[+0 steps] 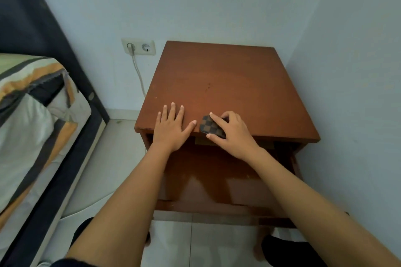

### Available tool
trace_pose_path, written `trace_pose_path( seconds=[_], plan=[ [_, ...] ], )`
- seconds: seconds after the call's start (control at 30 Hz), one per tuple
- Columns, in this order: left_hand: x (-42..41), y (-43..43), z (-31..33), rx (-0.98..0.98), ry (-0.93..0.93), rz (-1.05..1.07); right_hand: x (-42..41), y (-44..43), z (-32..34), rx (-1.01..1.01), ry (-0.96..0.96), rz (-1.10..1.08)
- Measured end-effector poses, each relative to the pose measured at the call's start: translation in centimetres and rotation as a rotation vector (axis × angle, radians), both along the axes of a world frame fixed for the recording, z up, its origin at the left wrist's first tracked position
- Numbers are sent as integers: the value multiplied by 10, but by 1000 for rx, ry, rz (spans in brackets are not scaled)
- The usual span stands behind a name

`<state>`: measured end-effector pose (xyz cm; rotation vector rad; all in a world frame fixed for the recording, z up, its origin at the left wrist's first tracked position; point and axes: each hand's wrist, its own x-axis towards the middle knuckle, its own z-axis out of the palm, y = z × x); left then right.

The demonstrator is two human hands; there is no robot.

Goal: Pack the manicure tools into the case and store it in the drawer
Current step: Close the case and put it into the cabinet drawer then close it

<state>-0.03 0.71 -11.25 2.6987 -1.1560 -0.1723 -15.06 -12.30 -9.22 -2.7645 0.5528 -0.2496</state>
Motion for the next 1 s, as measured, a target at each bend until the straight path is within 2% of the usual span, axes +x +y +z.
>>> trace_pose_path(
  seconds=[0.2,0.4,0.5,0.57,0.67,0.83,1.0],
  plan=[
    [-10,6,-2,-67,18,37,-44,32,-19,-30,122,137],
    [-21,8,-3,-141,27,77,-33,21,-61,237,462,-11],
    [-24,9,-4,-152,37,82,-32,16,-80,219,653,-40],
    [-25,10,-3,-160,47,84,-32,15,-84,187,704,-46],
    [-30,12,0,-174,75,90,-35,17,-80,196,681,-60],
    [-49,22,14,-274,195,113,-55,21,-56,379,549,-133],
    [-91,48,20,-360,213,64,-95,42,-25,434,326,-128]
  ],
)
